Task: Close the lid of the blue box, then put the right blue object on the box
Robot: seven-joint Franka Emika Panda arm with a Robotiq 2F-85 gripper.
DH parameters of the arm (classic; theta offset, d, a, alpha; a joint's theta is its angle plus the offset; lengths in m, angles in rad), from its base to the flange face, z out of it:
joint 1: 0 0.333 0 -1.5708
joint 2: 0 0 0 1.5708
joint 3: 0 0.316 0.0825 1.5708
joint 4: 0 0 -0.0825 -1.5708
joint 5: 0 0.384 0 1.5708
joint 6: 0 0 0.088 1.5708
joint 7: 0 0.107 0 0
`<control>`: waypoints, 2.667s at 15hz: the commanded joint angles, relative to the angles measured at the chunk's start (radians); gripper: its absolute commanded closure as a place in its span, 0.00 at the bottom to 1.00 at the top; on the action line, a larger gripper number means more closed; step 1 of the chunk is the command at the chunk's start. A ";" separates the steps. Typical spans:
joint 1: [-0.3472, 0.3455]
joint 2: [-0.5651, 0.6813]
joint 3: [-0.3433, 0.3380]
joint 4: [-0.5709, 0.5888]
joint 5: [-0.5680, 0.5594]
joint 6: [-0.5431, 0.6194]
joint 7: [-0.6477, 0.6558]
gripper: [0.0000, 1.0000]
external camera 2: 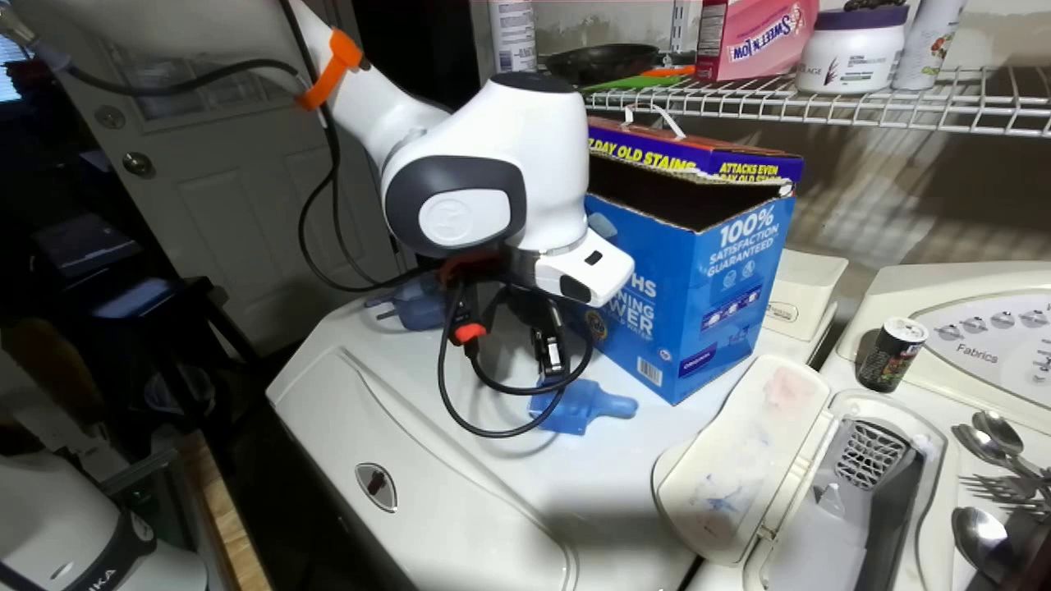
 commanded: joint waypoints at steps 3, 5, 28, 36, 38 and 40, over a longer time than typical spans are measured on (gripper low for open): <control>0.006 -0.026 0.001 0.031 -0.054 -0.096 0.039 1.00; 0.012 -0.061 0.001 0.028 -0.100 -0.126 0.079 0.99; 0.097 -0.307 0.298 0.304 -0.576 -0.881 0.639 0.99; 0.114 -0.266 0.287 0.512 -0.518 -0.911 0.629 0.99; 0.114 -0.236 0.280 0.572 -0.480 -0.913 0.627 0.99; 0.108 -0.201 0.269 0.642 -0.441 -0.924 0.646 0.99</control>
